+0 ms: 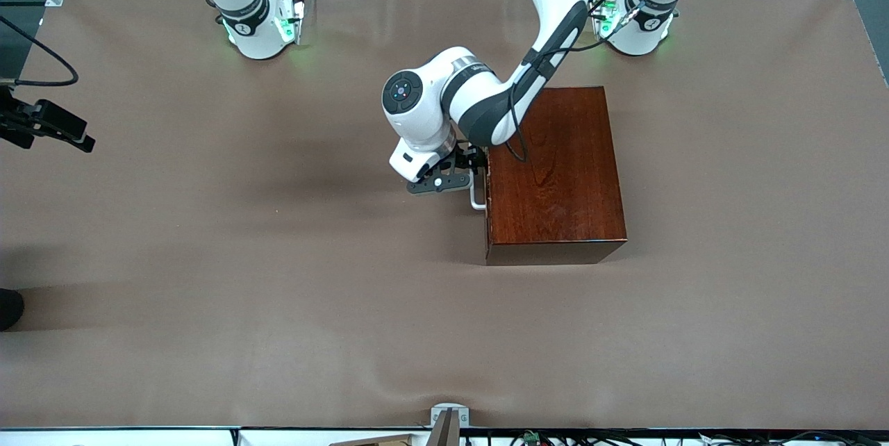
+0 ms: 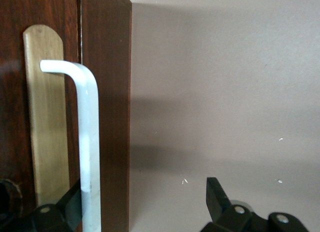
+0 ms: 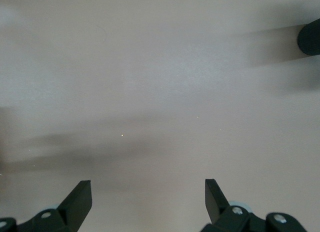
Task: Open drawer, take yellow block, close drawer
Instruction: 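Pull the drawer handle outward with the left gripper to open the drawer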
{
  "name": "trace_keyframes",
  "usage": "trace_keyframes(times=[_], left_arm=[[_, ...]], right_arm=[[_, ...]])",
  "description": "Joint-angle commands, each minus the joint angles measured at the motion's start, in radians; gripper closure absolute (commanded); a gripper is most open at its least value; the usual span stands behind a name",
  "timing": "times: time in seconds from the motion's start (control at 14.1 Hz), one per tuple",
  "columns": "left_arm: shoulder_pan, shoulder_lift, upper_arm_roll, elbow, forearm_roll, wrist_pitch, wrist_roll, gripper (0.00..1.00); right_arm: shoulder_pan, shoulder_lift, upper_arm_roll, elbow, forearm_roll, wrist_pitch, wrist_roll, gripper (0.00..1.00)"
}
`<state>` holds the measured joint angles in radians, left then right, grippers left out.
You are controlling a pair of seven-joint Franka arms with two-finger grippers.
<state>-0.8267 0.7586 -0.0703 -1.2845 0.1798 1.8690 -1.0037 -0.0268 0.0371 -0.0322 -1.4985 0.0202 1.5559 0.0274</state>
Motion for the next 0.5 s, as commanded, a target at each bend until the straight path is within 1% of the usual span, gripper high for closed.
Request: trace_keyframes(times=[0.0, 0.43], left_arm=[[-0.008, 0.016, 0.000, 0.030, 0.001, 0.059, -0.032, 0.00], [-0.023, 0.021, -0.006, 0.031, 0.000, 0.148, -0.099, 0.00]], right_arm=[[-0.009, -0.006, 0.012, 0.008, 0.003, -0.008, -0.001, 0.00], [-0.010, -0.006, 0.012, 0.008, 0.003, -0.013, -0.001, 0.00]])
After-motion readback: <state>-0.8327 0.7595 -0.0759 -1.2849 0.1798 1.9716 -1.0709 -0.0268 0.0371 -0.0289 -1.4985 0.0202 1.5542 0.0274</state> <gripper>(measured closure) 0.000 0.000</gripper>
